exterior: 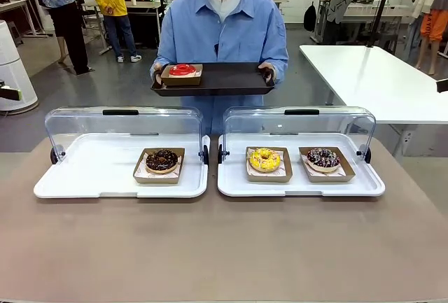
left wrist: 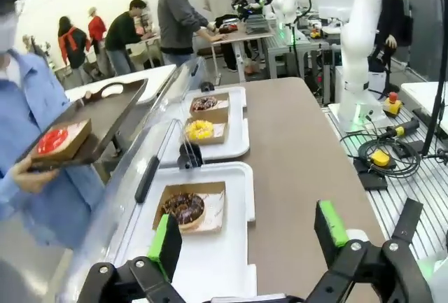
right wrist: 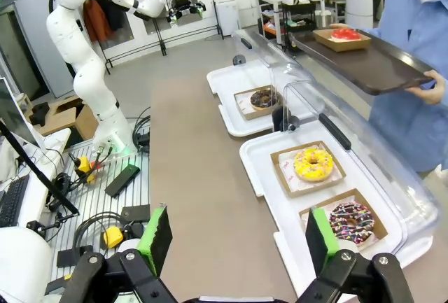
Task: Provide the desired donut to the person.
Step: Pick up and lift the Paper togo box containing the Donut pointed at by the person.
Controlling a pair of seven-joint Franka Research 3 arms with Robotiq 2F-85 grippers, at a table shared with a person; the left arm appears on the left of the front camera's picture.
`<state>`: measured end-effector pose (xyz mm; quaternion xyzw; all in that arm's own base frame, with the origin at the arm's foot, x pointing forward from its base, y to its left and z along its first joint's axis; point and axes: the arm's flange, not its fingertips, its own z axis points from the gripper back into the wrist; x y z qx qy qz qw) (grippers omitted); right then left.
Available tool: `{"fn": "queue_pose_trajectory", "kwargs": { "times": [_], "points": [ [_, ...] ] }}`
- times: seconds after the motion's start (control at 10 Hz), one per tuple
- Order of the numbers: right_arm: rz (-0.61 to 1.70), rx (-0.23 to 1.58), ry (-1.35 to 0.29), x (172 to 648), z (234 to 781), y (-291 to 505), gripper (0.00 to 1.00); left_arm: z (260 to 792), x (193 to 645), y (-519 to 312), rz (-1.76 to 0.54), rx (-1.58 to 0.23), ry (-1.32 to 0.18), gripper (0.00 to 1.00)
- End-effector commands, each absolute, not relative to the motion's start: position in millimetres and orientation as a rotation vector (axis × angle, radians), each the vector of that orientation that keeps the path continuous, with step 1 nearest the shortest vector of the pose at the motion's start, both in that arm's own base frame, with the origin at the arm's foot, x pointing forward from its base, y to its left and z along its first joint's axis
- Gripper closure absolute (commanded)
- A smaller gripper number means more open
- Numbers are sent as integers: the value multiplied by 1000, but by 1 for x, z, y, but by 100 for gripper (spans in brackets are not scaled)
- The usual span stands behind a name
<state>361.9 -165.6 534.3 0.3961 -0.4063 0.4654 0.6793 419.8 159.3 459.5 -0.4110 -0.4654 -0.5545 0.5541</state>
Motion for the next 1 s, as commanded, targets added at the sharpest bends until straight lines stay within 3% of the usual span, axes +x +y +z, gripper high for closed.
{"fn": "queue_pose_trajectory", "kwargs": {
  "times": [0.0, 0.9],
  "points": [
    [1049, 899, -919, 362, 534, -165, 0, 458, 421, 167, -1290, -961, -1099, 0],
    [1049, 899, -919, 362, 534, -165, 0, 450, 418, 178, -1263, -949, -1093, 0]
  ]
}}
